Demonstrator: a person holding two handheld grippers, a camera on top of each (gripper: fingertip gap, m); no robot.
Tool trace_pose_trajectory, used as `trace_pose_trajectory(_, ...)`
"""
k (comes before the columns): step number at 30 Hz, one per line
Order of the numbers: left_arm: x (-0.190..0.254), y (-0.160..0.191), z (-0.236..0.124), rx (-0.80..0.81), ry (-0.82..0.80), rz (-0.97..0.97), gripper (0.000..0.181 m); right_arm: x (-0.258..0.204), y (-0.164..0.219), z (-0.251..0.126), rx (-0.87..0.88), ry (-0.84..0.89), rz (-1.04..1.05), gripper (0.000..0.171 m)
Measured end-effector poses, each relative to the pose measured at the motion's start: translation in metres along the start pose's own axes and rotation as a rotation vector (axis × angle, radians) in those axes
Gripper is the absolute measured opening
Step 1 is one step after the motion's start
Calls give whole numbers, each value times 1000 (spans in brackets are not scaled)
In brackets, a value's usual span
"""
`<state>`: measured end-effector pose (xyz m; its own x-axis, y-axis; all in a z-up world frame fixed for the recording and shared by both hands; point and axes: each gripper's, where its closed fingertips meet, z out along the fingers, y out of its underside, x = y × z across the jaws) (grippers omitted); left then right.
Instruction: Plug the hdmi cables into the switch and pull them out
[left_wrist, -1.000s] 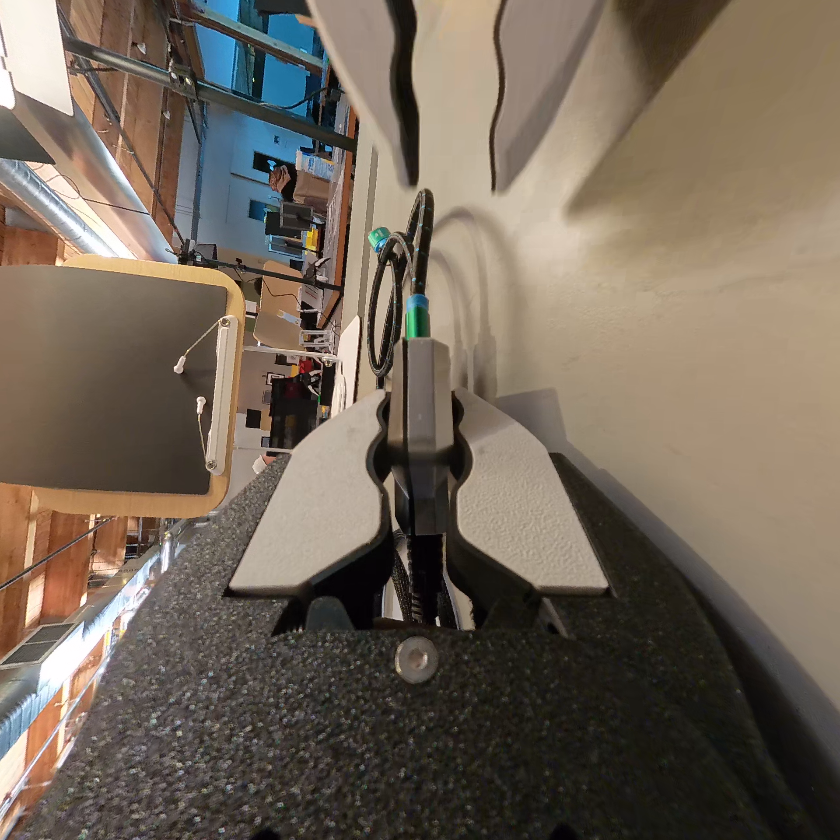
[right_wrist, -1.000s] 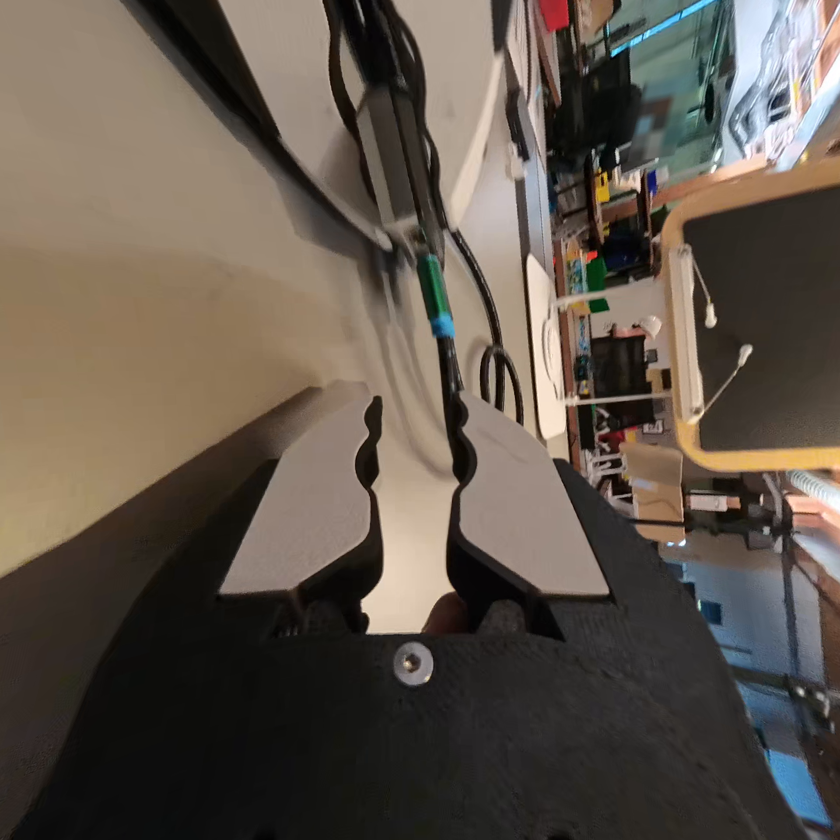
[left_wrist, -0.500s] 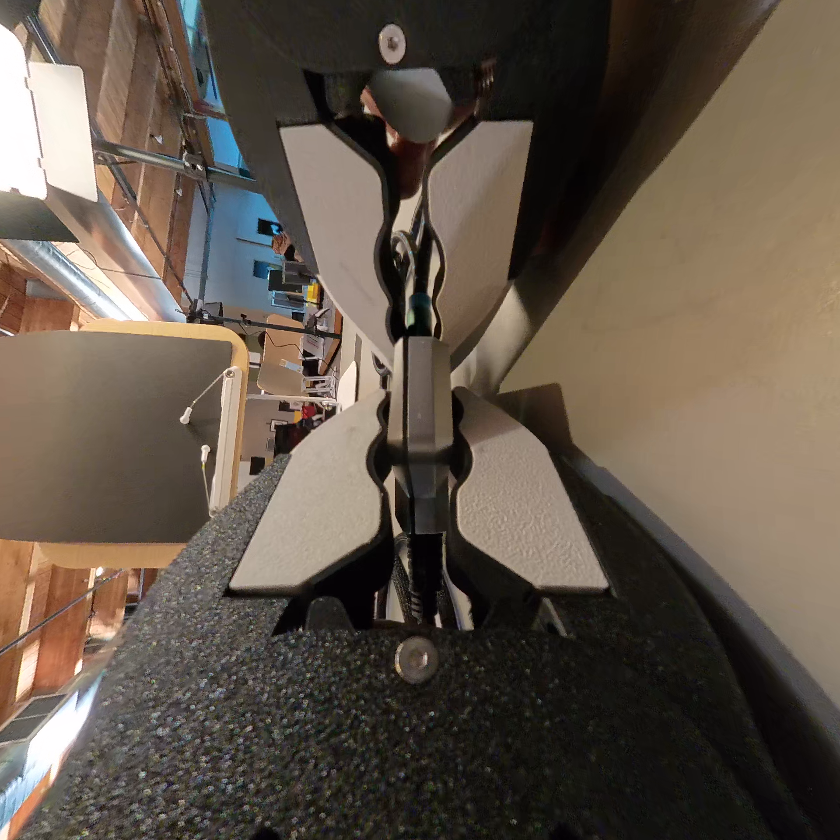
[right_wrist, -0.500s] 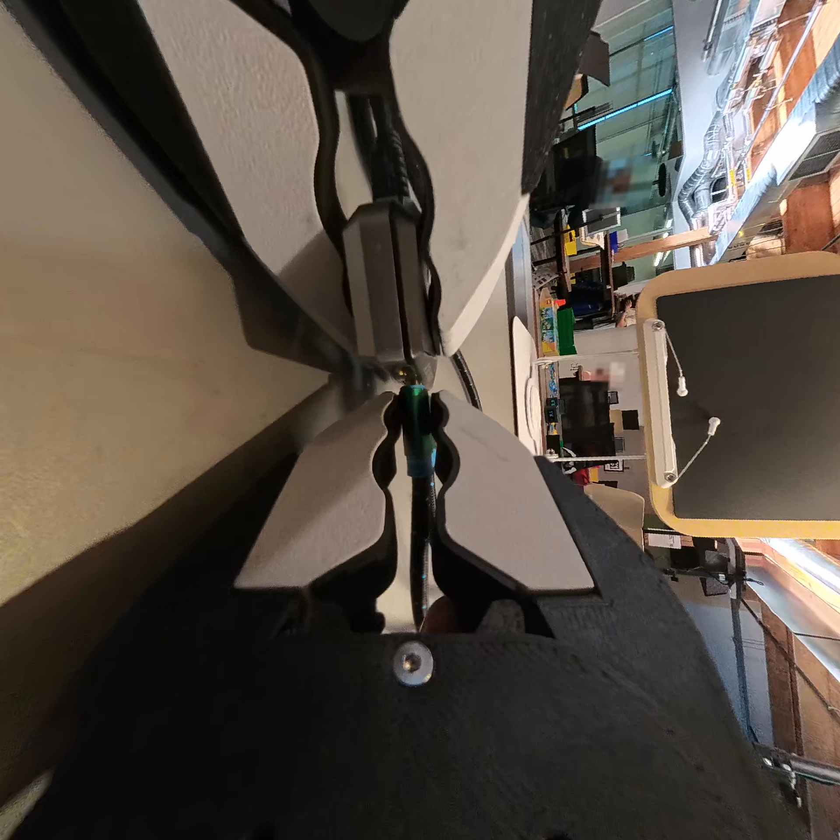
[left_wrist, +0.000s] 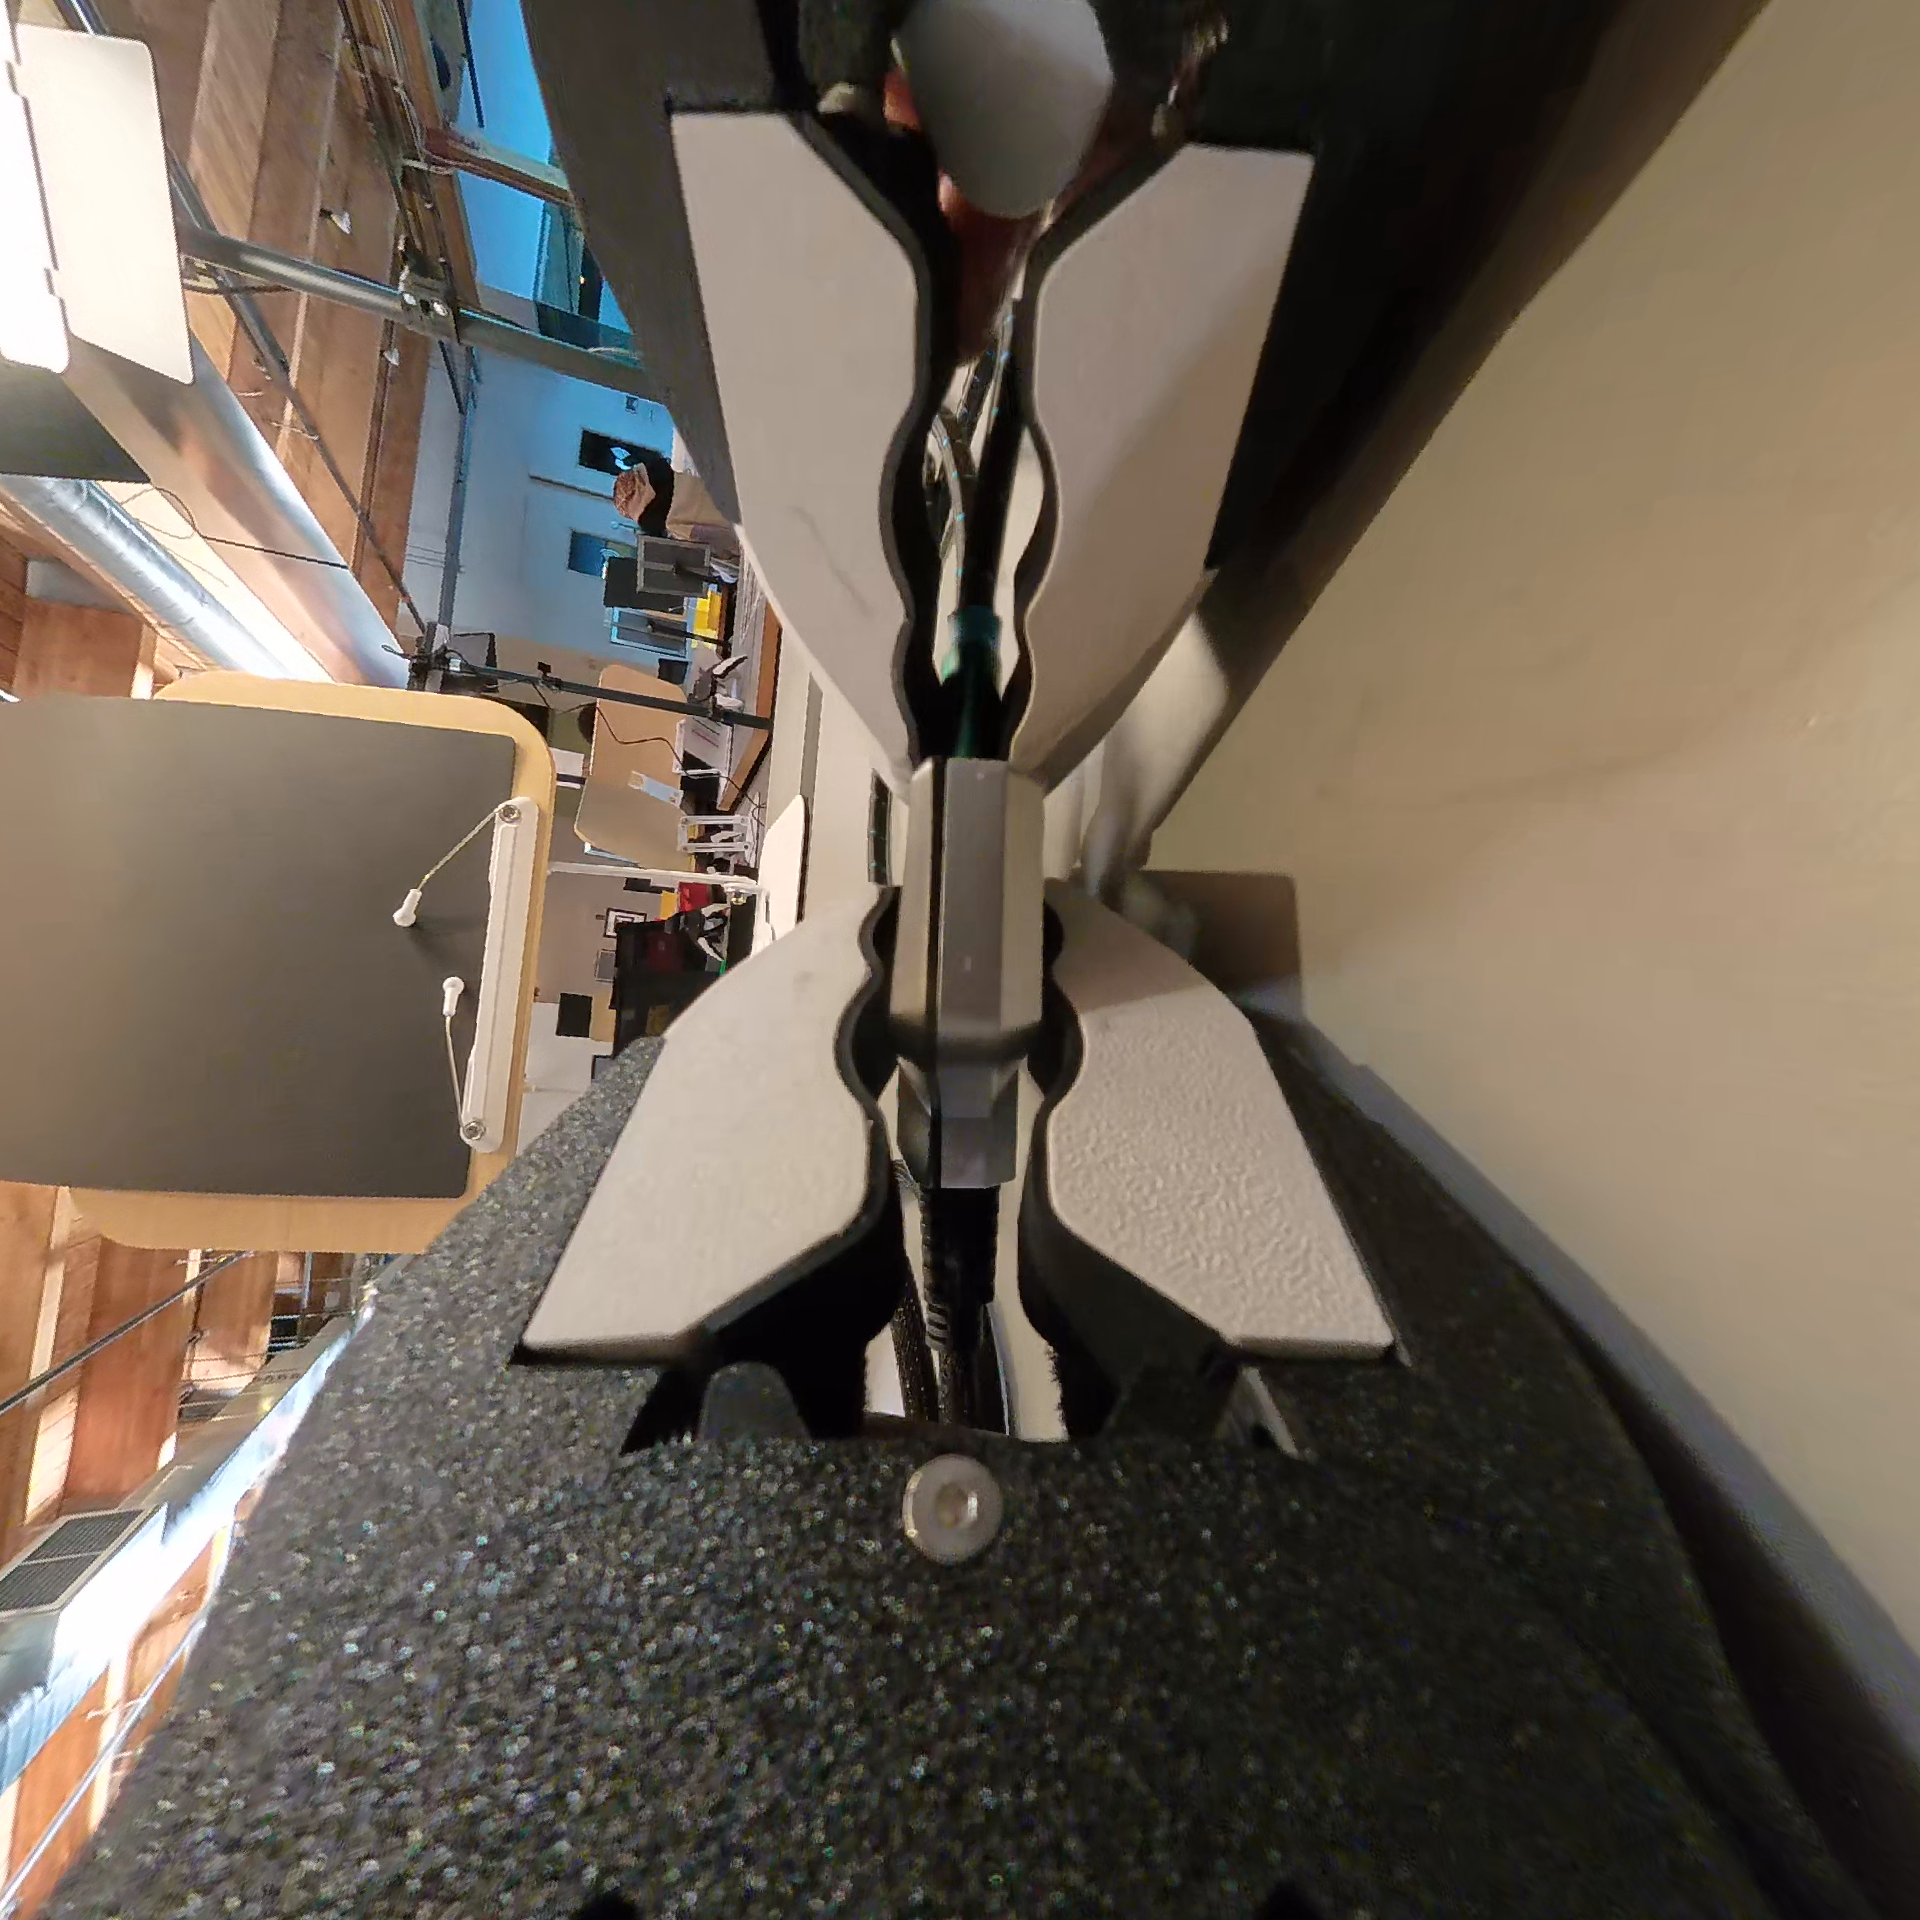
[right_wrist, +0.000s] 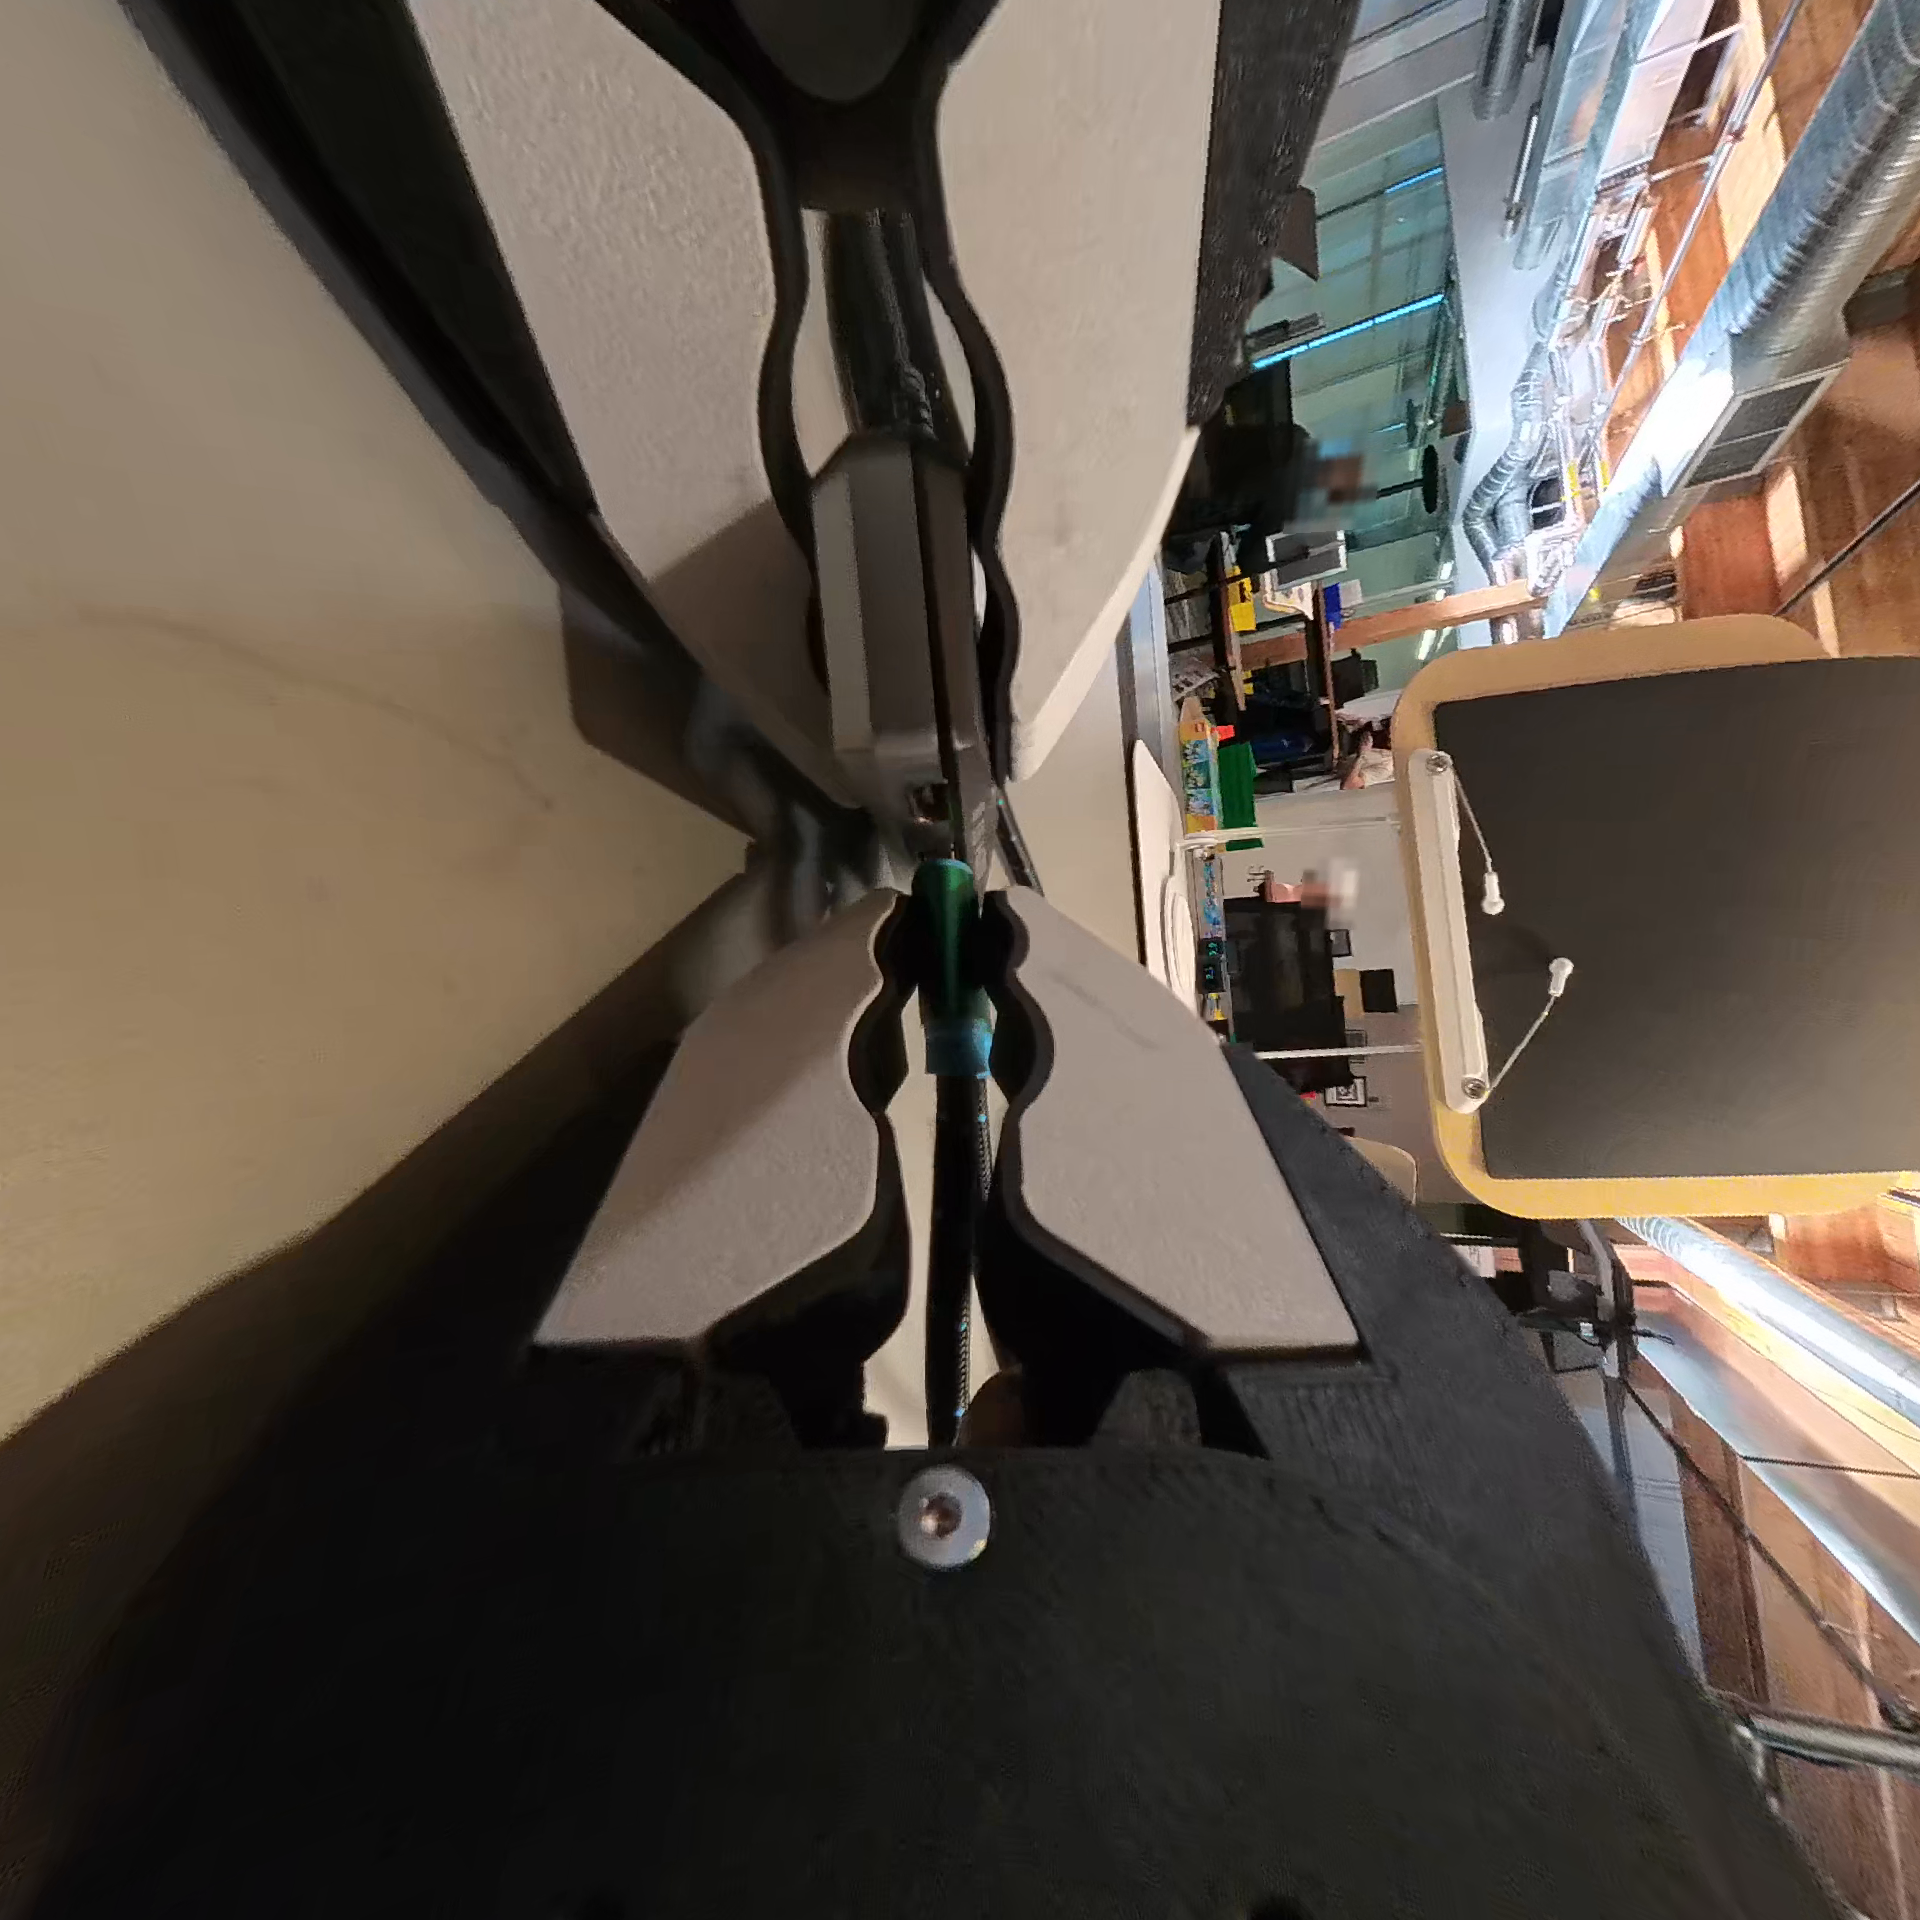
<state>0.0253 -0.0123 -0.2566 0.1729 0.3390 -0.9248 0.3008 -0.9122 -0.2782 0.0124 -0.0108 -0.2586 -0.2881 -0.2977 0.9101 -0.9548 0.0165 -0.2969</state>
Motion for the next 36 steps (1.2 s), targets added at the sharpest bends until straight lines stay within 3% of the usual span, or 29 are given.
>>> trace_pose_trajectory(14, 4, -9, -6, 44, 15, 1, 25, -3, -4, -15, 69, -11, 35, 12)
trace_pose_trajectory(17, -8, 31, -7, -94, -14, -76, 23, 19, 37, -24, -30, 62, 150, 12)
trace_pose_trajectory(20, -8, 33, -8, -106, -26, -52, 23, 17, 43, -31, -36, 67, 106, 12)
trace_pose_trajectory(28, -11, 23, -14, -11, -21, -76, 22, 13, 55, -37, -88, 53, 118, 12)
trace_pose_trajectory(36, -50, 23, -32, 127, -137, -311, 22, 29, 92, -49, -205, 132, 160, 12)
